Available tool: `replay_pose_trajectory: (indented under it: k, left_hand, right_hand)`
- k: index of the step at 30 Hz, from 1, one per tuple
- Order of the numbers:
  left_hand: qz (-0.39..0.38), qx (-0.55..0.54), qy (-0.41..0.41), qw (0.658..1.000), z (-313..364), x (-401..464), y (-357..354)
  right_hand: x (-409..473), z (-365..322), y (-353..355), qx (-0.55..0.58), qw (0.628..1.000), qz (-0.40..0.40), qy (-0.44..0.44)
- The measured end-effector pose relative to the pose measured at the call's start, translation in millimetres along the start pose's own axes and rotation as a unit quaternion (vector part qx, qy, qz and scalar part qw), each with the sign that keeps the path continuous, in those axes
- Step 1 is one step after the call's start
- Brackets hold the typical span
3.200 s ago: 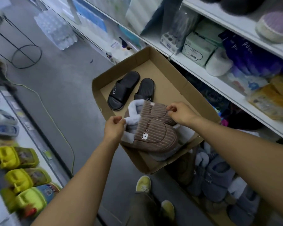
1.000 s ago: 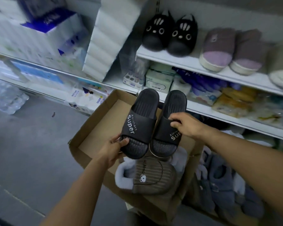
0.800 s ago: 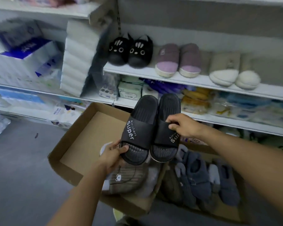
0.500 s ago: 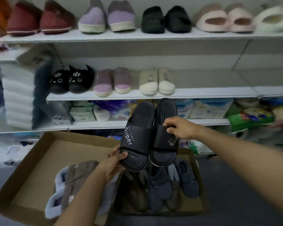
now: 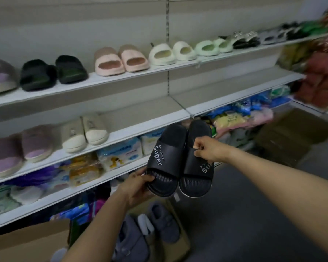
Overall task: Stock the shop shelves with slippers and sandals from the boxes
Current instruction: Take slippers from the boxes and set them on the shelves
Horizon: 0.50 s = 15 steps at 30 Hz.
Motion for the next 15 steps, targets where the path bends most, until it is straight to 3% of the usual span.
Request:
replay_pose_trajectory:
  k: [9,15]
  left_hand:
    - [-0.038,0.093,0.005,0.995,53.7,76.9,-104.8]
    - [-0.082,0.107,0.007,0.991,106.9,145.9,-174.4]
  right_hand:
    - [-3.4,79.1,95.4,0.025,0.996,0.065,-0.055]
    - [27.0,131.7,151.3,0.069,0.991,0.037,-0.108]
Point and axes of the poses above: each hand's wrist, its own x-axis towards the middle knuckle, its own y-axis out of the back of the hand, z = x × y, the point moved 6 cm from there along x, towards the middle knuckle, and after that the axes turned 13 degrees about y, right-handed, at the moved point
